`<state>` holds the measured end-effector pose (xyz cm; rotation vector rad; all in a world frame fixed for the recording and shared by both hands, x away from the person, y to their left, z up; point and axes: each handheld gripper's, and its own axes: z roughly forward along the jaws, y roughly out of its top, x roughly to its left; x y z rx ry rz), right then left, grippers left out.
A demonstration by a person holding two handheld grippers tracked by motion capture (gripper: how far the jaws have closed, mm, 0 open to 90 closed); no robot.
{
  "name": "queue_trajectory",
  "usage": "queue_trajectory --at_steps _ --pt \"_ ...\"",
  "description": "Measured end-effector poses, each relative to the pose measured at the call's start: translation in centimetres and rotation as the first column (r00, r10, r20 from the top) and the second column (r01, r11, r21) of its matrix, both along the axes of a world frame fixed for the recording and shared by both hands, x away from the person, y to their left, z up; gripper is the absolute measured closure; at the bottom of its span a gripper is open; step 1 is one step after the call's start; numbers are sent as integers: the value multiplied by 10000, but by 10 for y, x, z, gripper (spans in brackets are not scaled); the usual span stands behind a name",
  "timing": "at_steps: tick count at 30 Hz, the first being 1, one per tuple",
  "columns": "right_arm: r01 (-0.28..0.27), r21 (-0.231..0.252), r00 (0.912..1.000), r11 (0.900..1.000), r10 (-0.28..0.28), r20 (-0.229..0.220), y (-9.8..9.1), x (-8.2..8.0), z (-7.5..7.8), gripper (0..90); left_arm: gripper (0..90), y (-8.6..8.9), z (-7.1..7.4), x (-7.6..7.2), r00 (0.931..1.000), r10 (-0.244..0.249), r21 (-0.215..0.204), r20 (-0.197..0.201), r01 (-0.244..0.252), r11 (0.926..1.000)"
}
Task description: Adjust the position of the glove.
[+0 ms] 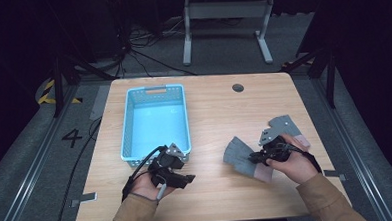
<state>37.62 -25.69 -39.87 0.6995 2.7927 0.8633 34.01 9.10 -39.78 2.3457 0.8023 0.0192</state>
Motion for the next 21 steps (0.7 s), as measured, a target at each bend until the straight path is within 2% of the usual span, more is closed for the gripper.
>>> queue_trajectory --at_steps 1,3,5,6,14,18,21 --pt "0 0 10000 10000 0 0 0 0 0 847 406 0 0 0 10000 0 0 0 0 10000" --pt "-445 -17 9990 9990 446 28 5 -1 -3 846 406 0 0 0 10000 24 -5 -6 -24 10000" --pt "-579 -43 9983 9983 579 50 7 -1 -4 845 406 0 0 0 10000 20 1 -11 -20 10000" --pt "-818 -57 9966 9966 819 128 10 -1 -6 845 406 -1 -1 0 10000 23 8 -14 -23 10000" --pt "-1523 -254 9879 9880 1530 246 23 4 -19 844 406 -2 -2 0 10000 19 18 -28 -19 10000" --pt "-1412 -66 9897 9900 1413 245 23 7 -27 806 405 -2 -1 0 10000 6 14 -26 -6 10000" --pt "-1291 -102 9912 9916 1293 296 21 8 -29 771 406 -2 -1 0 10000 -15 -12 -13 15 10000"
